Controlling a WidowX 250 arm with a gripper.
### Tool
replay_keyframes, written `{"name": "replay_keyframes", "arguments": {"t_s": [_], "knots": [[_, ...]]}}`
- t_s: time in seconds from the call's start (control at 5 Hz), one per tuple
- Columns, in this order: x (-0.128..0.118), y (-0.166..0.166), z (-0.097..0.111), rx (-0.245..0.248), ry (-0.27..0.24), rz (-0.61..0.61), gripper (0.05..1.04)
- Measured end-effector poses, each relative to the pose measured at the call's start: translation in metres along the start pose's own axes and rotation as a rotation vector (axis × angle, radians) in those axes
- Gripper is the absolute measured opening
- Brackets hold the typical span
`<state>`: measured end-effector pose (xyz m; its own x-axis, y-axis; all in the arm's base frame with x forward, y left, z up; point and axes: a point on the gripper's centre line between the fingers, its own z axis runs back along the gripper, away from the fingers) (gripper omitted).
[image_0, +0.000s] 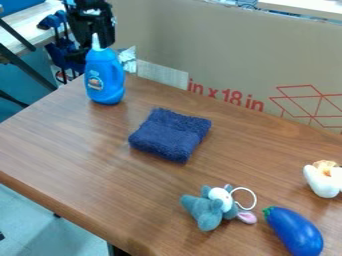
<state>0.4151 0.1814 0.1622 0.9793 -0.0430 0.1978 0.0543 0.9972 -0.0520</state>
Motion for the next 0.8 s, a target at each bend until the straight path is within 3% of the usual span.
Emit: {"name": "replay_keyframes", "arguments": {"t_s": [0.2,0.4,0.6,0.8], "knots": [[-0.006,-0.005,0.014,0.004,-0.021,0.000,1.002],[-0.026,-0.022,0.031,0.054,0.052,-0.002,1.001],[-0.063,-0.060,0.034,0.133,0.196,0.006,1.002],[-0.094,-0.114,0.009,0.181,0.333,-0.083,1.002]]}}
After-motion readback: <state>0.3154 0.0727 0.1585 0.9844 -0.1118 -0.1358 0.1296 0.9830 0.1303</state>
